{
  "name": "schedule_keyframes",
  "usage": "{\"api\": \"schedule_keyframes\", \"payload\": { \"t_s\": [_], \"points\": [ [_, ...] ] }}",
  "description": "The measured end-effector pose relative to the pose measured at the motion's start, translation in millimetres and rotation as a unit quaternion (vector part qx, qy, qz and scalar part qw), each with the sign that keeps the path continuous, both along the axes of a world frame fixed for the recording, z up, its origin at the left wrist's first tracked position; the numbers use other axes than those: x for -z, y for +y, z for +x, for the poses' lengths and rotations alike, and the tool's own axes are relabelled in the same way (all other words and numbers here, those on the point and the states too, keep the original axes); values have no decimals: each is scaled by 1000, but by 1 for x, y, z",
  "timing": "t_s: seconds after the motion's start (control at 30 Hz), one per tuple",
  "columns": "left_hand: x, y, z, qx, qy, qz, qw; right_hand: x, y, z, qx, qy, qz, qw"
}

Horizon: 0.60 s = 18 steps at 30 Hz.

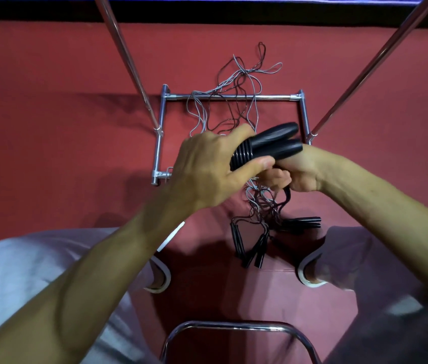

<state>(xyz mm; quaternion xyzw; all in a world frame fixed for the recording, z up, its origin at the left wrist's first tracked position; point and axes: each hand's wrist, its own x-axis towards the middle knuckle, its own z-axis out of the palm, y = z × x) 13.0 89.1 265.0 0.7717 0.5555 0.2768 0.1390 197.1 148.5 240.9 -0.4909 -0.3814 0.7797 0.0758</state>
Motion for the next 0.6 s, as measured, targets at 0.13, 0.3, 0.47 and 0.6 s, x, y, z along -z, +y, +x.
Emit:
{"api": "schedule_keyframes", "payload": {
  "t_s": [0.13,0.3,0.47,0.6],
  "points": [
    [6,14,-1,-71,-145,-92,983,-21,-4,-11,45,-71,192,978],
    [6,32,-7,-159,-370,-242,883,-14,-4,12,-45,-242,585,773],
    [-7,34,-15,-157,-484,-366,779,-23,-3,19,-14,-173,652,738],
    [-13,35,-18,-123,-503,-394,760,-43,1,15,73,11,219,973]
  ]
}}
